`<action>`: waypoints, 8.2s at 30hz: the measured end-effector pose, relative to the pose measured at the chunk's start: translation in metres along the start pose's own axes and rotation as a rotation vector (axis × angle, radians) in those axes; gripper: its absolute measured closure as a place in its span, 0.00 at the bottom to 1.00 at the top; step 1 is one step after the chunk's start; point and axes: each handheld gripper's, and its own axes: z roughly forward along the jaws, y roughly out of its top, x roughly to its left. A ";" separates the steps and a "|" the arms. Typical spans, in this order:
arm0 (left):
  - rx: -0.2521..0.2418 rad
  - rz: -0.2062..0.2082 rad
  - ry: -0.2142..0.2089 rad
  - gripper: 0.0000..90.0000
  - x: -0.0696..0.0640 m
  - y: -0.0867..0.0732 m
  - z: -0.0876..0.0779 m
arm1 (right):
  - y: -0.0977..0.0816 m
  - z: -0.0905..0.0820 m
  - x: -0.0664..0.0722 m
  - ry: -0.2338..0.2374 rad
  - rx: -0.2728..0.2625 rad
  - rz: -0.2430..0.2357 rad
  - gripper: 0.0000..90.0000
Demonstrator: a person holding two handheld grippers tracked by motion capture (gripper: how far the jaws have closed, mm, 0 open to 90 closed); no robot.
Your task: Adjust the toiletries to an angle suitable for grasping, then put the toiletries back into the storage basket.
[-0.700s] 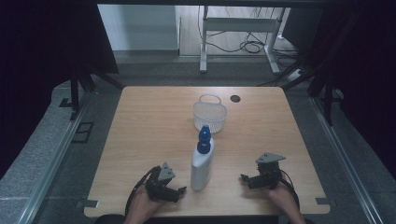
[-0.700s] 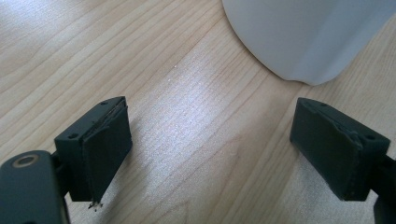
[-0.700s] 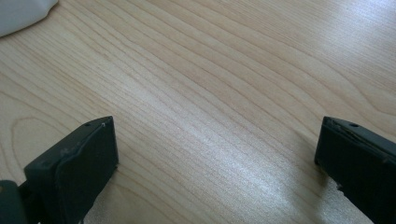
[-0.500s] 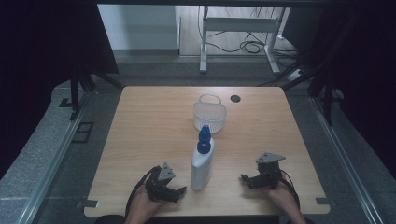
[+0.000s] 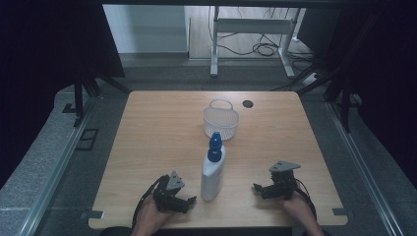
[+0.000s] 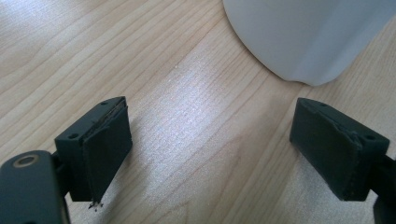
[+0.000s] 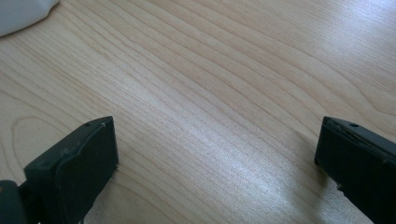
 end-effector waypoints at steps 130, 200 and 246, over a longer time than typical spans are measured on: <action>-0.030 0.067 -0.136 0.99 -0.055 0.047 0.032 | 0.002 0.002 0.001 0.013 0.001 -0.013 0.00; -0.030 0.055 -0.174 0.70 -0.065 0.064 0.033 | 0.002 -0.001 0.006 0.045 0.001 -0.038 0.03; 0.030 -0.139 0.075 0.14 -0.009 0.003 -0.004 | 0.029 -0.042 0.021 0.170 -0.104 -0.143 0.00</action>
